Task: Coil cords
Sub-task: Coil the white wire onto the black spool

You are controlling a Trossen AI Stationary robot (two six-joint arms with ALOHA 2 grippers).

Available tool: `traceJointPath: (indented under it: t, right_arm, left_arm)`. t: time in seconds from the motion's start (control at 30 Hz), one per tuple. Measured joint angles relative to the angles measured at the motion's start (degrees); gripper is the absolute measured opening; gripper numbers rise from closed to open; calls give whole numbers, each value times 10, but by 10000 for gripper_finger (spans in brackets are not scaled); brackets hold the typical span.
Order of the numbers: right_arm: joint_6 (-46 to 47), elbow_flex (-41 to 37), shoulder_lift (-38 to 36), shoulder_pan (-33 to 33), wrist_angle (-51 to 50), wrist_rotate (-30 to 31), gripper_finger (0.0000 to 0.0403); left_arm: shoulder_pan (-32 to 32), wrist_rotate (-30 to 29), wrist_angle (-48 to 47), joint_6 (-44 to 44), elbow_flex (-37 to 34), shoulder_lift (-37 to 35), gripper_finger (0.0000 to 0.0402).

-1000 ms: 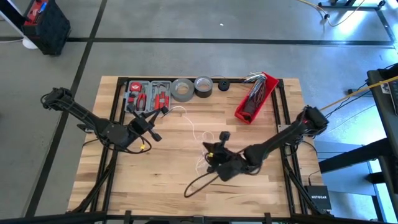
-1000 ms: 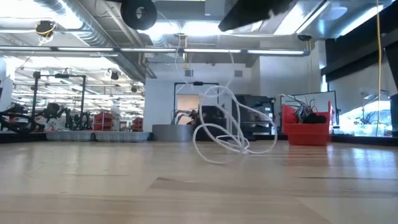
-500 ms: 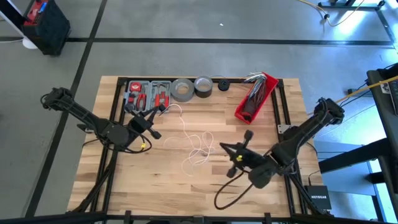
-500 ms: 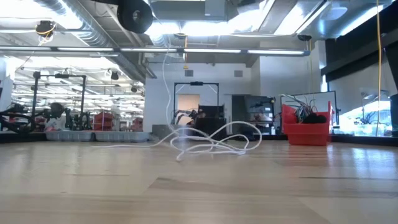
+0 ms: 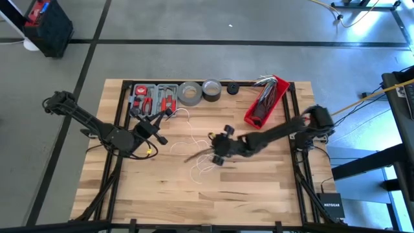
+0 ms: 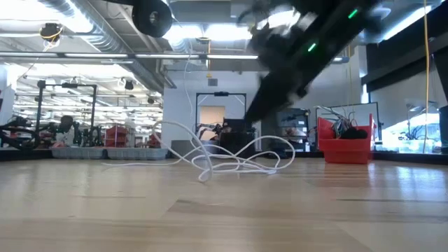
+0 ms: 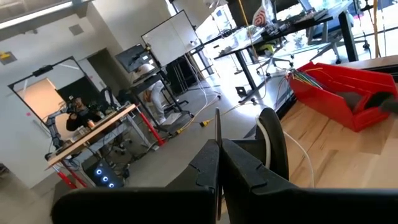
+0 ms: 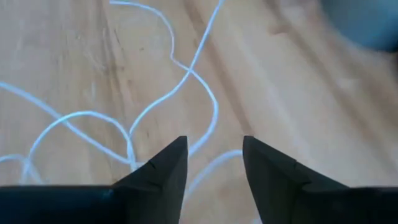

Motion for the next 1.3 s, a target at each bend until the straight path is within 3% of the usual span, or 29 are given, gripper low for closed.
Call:
traceJointPath:
  t: [0.17,0.3,0.7,0.9,1.13,1.3]
  right_arm:
    - [-18,0,55,-45,85,-47,163]
    - [-19,1,71,-69,97,-65,163]
    - [-34,1,82,-81,149,-113,150]
    - [-34,1,99,-81,153,-100,105]
    - [-72,1,103,-77,152,-91,20]
    - [-114,1,42,-43,123,-4,14]
  left_arm:
    - [0,0,0,0,0,0,1]
    - [0,1,-2,-2,0,0,1]
    - [0,10,-3,-7,0,0,1]
    - [0,16,-3,-5,0,0,1]
    - [0,16,-3,-4,0,0,1]
    - [0,16,-4,-4,0,0,1]
